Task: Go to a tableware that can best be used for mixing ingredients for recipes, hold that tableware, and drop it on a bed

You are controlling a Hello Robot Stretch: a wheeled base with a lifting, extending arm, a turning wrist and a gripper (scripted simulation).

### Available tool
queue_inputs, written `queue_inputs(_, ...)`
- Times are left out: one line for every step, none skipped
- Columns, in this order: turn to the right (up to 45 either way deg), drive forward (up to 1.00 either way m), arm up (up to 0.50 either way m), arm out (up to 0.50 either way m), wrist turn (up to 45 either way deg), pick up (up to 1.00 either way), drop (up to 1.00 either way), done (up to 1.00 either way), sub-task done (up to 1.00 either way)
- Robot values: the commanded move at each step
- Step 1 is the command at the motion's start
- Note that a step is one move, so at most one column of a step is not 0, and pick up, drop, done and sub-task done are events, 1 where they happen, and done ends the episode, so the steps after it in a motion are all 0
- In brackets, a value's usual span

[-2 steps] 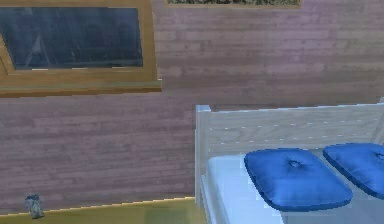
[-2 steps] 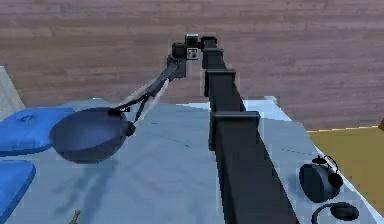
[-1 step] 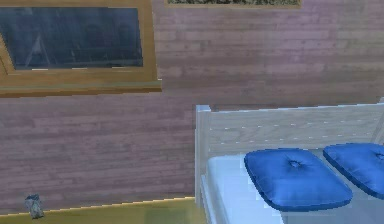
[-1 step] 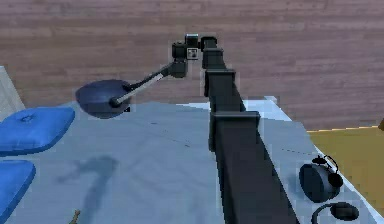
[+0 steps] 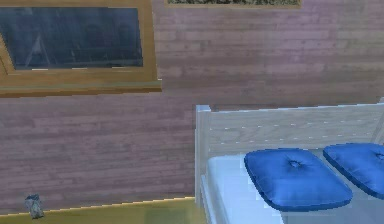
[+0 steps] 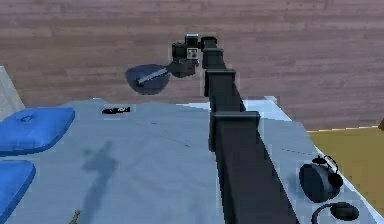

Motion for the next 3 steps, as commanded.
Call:
queue_inputs(0.0, 0.00, 0.00, 0.00, 33.0, 0.00, 0.00, 0.00, 0.00)
queue_inputs(0.0, 0.00, -0.26, 0.00, 0.0, 0.00, 0.00, 0.00, 0.00)
queue_inputs(0.0, 0.00, -0.32, 0.00, 0.0, 0.00, 0.00, 0.00, 0.00)
